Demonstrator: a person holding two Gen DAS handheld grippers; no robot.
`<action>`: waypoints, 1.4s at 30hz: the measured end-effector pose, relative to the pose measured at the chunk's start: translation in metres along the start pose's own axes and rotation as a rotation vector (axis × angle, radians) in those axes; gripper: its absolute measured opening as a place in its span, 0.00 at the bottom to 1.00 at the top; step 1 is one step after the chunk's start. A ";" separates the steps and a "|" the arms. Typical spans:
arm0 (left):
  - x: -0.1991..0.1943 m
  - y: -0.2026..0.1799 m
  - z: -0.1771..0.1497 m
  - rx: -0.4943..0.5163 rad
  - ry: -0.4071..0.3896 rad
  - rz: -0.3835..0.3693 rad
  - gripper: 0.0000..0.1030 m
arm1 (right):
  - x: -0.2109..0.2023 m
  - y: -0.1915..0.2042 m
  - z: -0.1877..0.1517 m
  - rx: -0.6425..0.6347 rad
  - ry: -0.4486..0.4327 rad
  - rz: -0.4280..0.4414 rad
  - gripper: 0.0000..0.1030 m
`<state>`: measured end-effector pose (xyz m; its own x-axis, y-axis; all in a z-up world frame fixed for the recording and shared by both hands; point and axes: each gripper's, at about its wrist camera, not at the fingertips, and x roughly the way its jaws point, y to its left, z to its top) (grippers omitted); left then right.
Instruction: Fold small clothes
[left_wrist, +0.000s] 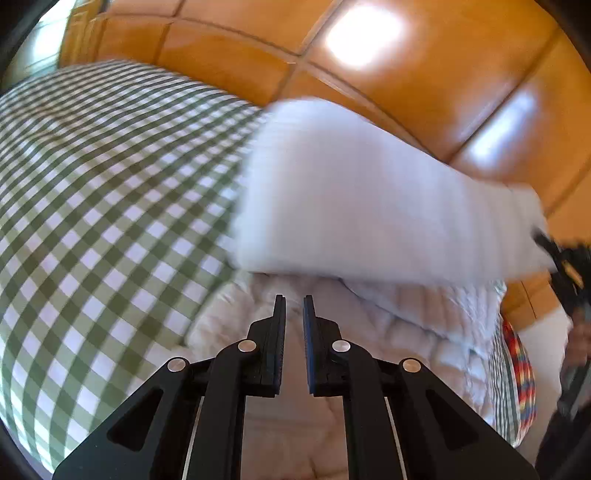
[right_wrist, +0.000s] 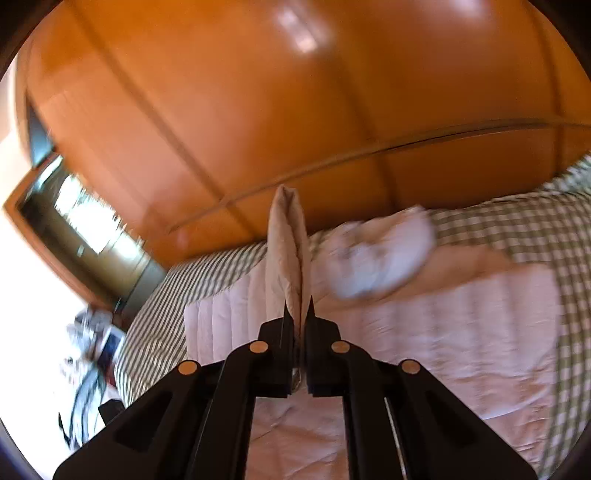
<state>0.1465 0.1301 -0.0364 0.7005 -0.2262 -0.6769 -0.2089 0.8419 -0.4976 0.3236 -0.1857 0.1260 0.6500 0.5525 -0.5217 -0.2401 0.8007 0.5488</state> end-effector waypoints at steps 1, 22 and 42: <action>0.004 0.004 0.003 -0.021 0.008 0.002 0.06 | -0.008 -0.017 0.002 0.036 -0.015 -0.012 0.04; 0.033 -0.083 0.022 0.242 0.006 0.018 0.07 | -0.009 -0.207 -0.048 0.400 0.100 -0.147 0.50; 0.109 -0.078 0.022 0.297 0.160 0.046 0.06 | 0.042 -0.145 -0.067 -0.022 0.148 -0.490 0.63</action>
<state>0.2541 0.0503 -0.0593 0.5744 -0.2390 -0.7829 -0.0133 0.9536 -0.3008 0.3378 -0.2631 -0.0194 0.5813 0.1363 -0.8022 0.0514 0.9777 0.2034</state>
